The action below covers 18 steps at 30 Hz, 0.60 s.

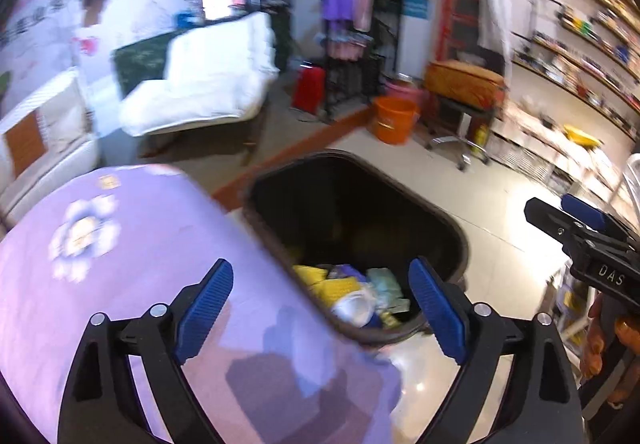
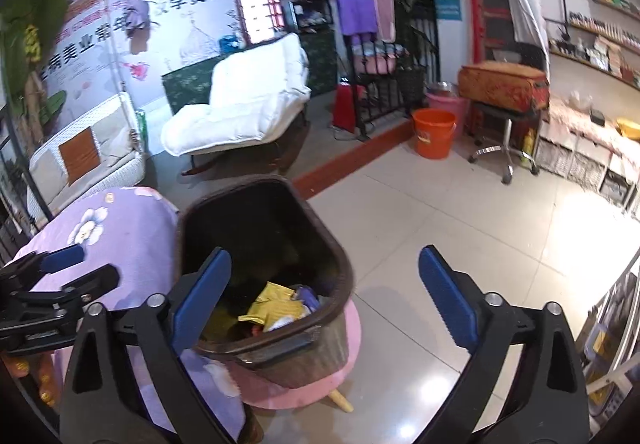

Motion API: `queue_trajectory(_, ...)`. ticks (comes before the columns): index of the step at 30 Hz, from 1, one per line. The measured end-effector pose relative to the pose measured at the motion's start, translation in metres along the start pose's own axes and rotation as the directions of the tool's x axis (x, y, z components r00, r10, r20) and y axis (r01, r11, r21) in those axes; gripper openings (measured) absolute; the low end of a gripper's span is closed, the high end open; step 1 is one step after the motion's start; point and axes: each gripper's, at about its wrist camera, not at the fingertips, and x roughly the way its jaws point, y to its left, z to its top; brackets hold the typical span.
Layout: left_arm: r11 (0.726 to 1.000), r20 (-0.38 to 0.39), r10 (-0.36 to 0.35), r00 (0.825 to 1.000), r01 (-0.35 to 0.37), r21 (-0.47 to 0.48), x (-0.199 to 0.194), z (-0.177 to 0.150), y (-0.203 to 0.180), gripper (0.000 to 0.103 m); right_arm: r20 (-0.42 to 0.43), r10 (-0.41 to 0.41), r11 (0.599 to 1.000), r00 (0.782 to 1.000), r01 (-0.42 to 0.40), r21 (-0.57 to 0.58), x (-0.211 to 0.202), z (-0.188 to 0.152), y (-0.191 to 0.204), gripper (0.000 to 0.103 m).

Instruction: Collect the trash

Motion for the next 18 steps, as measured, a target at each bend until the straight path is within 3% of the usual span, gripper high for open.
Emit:
queue_trajectory(3,0.997,0.044,0.07,0.997,-0.068,-0.042,-0.029,-0.012,0.019,0.094,0.035,0.045,0.999,0.998,-0.044,-0.03,-0.012,-0.002,0.022,0.098)
queue_trajectory(9,0.96,0.063,0.241,0.968,-0.228,-0.162,-0.078,-0.037,0.051,0.096,0.102,0.147,0.985,0.984,-0.136,-0.107,-0.042,-0.009,0.071,0.098)
queue_trajectory(16,0.888,0.131,0.423,0.897,-0.382,-0.256,-0.141,-0.075,0.082,0.098,0.15,0.236,0.961,0.96,-0.207,-0.182,-0.082,-0.025,0.122,0.098)
queue_trajectory(18,0.878,0.134,0.444,0.886,-0.4,-0.262,-0.15,-0.081,0.085,0.098,0.139,0.262,0.953,0.955,-0.233,-0.196,-0.089,-0.032,0.133,0.098)
